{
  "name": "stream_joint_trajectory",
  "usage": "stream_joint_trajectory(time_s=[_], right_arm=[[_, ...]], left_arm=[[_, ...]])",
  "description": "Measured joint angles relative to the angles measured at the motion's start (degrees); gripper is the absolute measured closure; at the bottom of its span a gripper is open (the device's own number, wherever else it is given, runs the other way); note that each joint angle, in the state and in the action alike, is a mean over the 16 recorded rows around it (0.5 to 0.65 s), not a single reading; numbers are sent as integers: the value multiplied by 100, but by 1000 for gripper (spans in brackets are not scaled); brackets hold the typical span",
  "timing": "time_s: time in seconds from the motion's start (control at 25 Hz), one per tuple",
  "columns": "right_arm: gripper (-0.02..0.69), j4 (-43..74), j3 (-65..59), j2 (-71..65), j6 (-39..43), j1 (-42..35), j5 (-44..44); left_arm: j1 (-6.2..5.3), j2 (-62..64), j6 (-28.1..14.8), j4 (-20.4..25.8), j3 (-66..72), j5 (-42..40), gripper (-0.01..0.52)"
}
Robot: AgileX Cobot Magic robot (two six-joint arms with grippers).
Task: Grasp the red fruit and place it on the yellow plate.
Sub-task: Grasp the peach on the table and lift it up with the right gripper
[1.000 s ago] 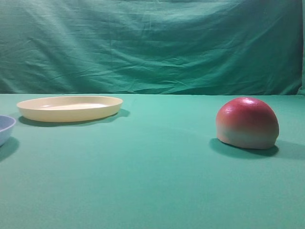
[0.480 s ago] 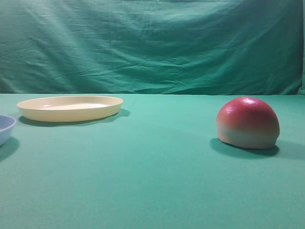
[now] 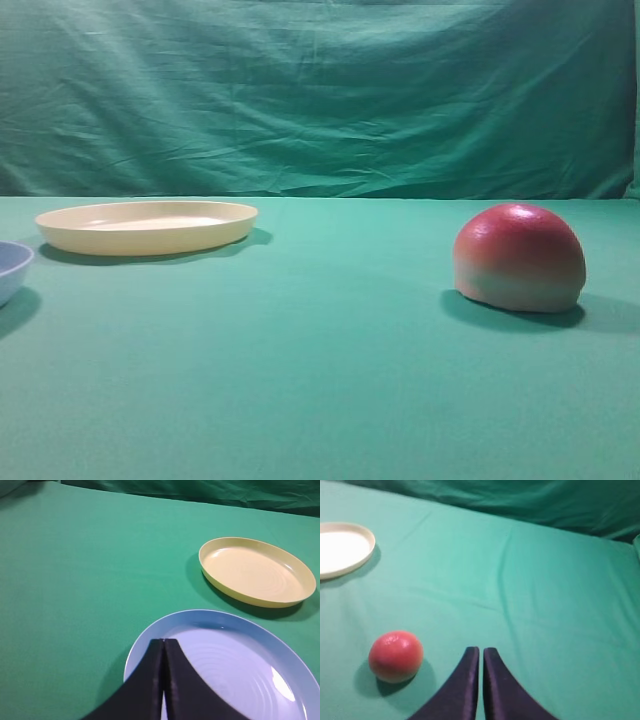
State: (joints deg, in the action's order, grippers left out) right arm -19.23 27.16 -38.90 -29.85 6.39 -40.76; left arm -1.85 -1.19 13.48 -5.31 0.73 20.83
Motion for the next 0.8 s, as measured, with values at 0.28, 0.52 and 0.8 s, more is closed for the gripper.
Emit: stream_joint_trajectory(time_s=[0.28,0.52,0.8], right_arm=[[665,-381,527,-1287,-844,416,-576],[665,-494,1101,-2329,-1409,1148,-527],[665,83,1874,-3512,-922,1883,-281]], left_arm=[[0,0,0,0,0,0,514],[0,0,0,0,0,0,514],[0,0,0,0,0,0,514]])
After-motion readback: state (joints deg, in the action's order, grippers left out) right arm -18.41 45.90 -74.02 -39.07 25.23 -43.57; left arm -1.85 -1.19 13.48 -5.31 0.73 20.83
